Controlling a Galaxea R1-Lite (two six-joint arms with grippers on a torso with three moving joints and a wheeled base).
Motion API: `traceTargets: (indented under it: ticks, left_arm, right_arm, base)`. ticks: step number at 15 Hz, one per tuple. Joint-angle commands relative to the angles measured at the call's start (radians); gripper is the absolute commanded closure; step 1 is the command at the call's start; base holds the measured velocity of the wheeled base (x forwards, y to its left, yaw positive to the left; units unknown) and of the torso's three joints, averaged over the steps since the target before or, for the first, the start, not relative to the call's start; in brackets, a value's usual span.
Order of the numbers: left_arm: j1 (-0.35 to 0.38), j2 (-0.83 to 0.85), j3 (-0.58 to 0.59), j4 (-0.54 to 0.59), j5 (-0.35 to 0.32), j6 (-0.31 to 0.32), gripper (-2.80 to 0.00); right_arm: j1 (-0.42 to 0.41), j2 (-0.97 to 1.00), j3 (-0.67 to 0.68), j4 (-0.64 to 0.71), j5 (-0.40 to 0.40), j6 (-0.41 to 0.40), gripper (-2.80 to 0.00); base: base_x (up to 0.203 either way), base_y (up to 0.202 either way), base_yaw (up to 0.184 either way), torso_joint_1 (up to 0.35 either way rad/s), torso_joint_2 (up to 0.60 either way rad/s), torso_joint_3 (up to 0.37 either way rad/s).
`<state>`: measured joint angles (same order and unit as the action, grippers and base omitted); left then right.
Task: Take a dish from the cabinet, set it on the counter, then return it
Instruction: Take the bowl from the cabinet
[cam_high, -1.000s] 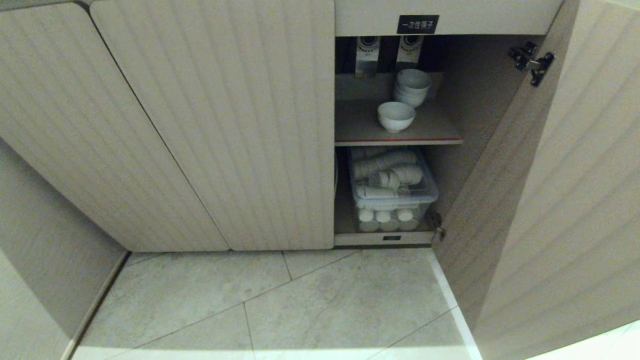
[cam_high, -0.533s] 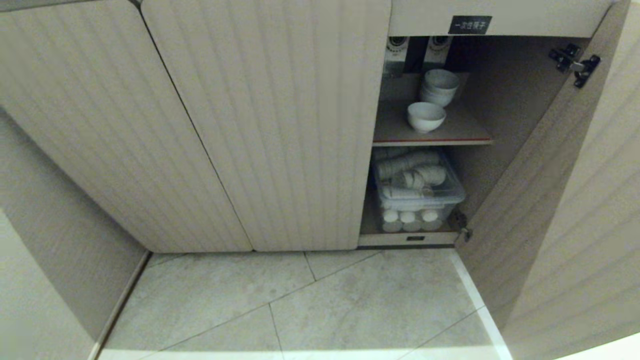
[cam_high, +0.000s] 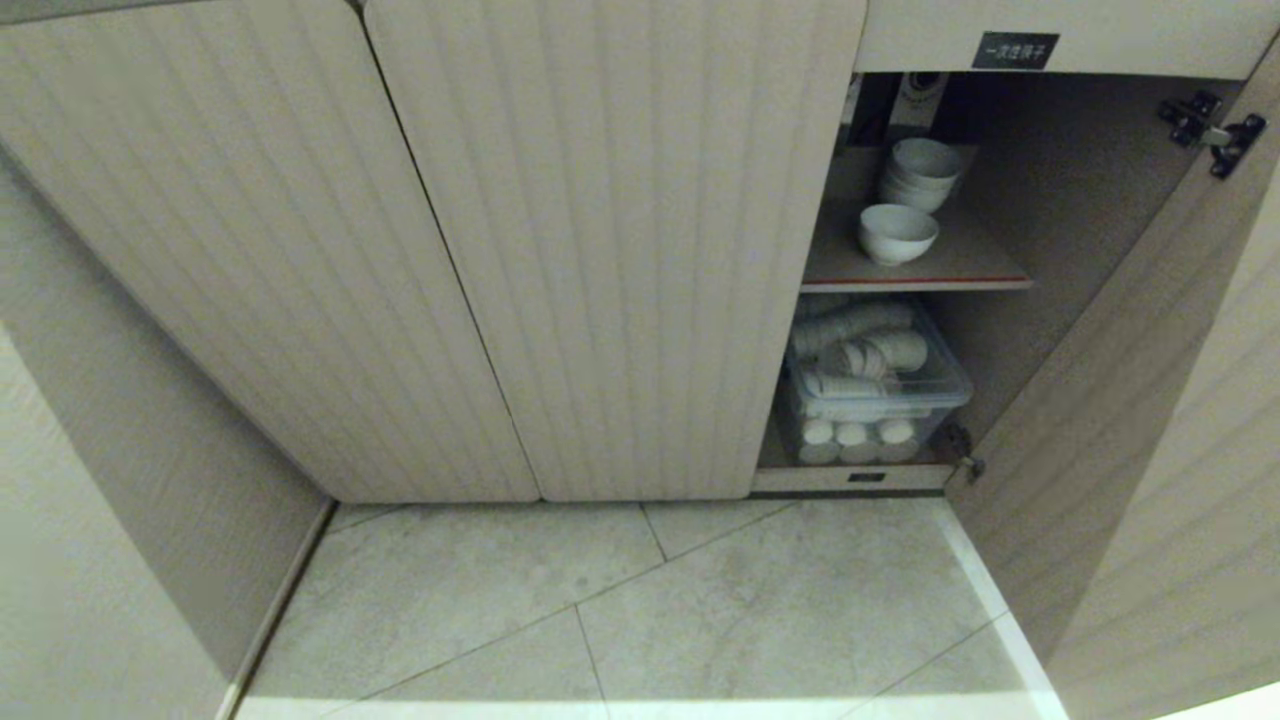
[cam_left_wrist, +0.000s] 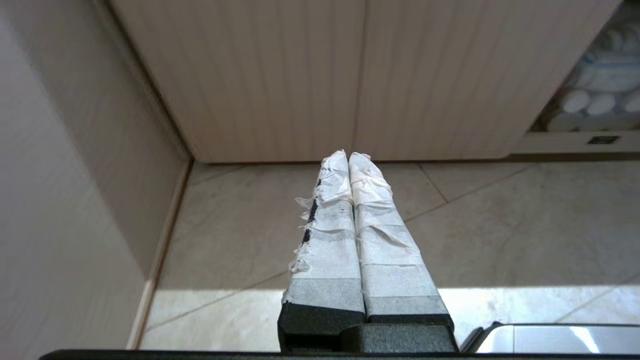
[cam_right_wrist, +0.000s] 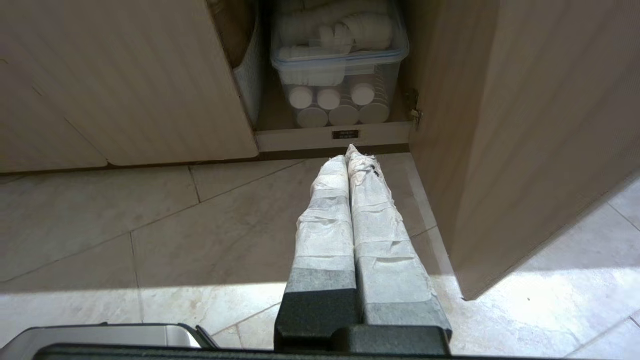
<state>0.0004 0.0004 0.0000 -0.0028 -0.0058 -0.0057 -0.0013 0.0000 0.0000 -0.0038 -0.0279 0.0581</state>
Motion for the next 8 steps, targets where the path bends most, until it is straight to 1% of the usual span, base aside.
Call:
traceTargets:
  ticks: [1, 8]
  left_arm:
    - [0.0, 0.0, 0.0, 0.0, 0.0, 0.0, 0.0]
    - [0.0, 0.0, 0.0, 0.0, 0.0, 0.0, 0.0]
  right_arm:
    - [0.0, 0.0, 0.0, -0.001, 0.0, 0.0, 0.0]
    - [0.0, 0.0, 0.0, -0.001, 0.0, 0.0, 0.0]
  base:
    - [0.0, 0.0, 0.0, 0.0, 0.0, 0.0]
    - [0.0, 0.0, 0.0, 0.0, 0.0, 0.0]
